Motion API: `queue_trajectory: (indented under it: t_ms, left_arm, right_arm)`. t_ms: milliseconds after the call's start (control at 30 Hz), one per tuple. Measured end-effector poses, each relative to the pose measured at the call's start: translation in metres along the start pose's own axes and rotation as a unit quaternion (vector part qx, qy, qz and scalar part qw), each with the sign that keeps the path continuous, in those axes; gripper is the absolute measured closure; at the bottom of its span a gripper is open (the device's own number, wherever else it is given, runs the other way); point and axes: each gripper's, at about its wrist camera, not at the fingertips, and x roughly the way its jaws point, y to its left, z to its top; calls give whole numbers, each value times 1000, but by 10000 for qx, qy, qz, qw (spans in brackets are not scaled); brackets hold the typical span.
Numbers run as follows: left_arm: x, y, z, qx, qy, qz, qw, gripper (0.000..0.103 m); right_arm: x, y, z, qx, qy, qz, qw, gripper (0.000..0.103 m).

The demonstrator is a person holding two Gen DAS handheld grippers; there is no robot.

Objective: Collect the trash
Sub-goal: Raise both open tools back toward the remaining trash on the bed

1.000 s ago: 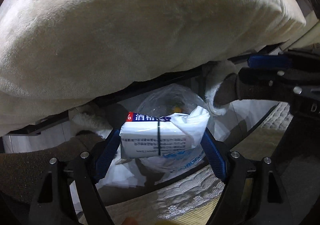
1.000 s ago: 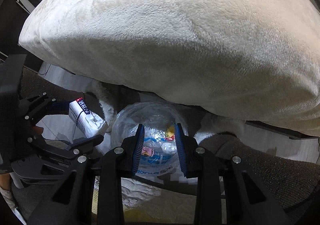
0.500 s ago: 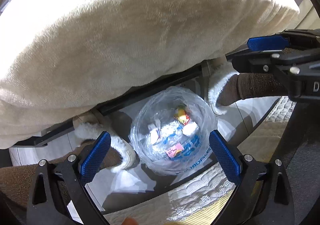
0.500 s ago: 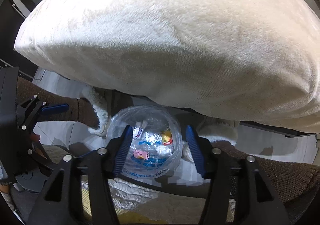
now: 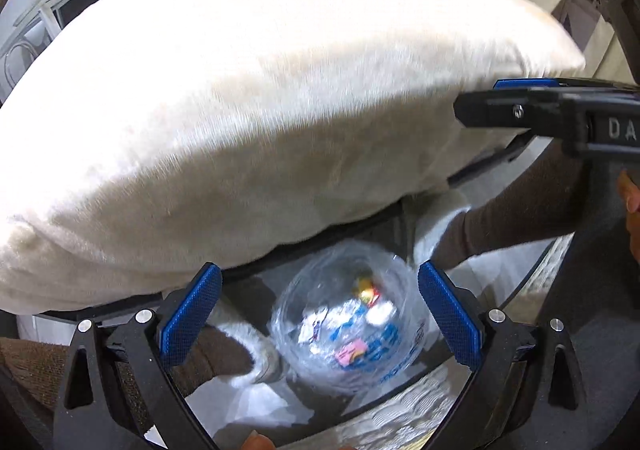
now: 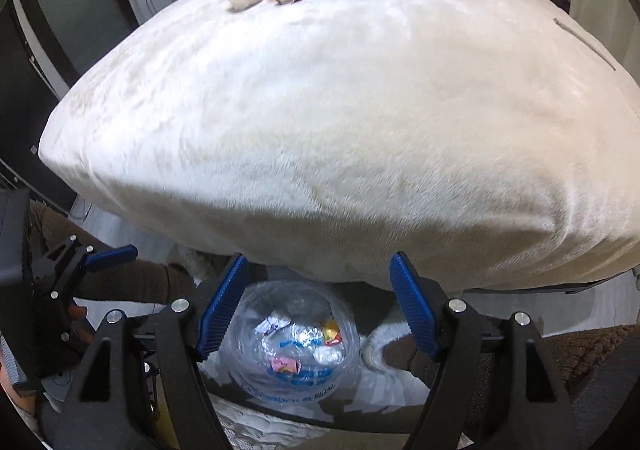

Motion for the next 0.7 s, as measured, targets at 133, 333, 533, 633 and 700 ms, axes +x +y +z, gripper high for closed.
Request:
queue_trajectory:
  t_ms: [133,333,533,633,700]
  left_arm:
    - [-15,4,9,-59,-292,9,9996,6]
    - [-35,17,35,-260,-671,-96,9974,6]
    - [-42,33,68,-211,-761,-800,9937,6]
    - [-47,42,87,-91,-802,-993,9918,6]
    - [-49,48,101,40,-845,-891,9924,6]
  right_arm:
    - [-19,-6,13,104,-375,-96,9992,20]
    - [-37,-17,49,151,-679,-148,9975,15]
    - [-33,-16,79,-150,-797,-409,9959,9]
    - [-29,-18,98,-227,-932,-515,9941,9]
    - [-24,-22,112,-202,-938,-562,9938,8]
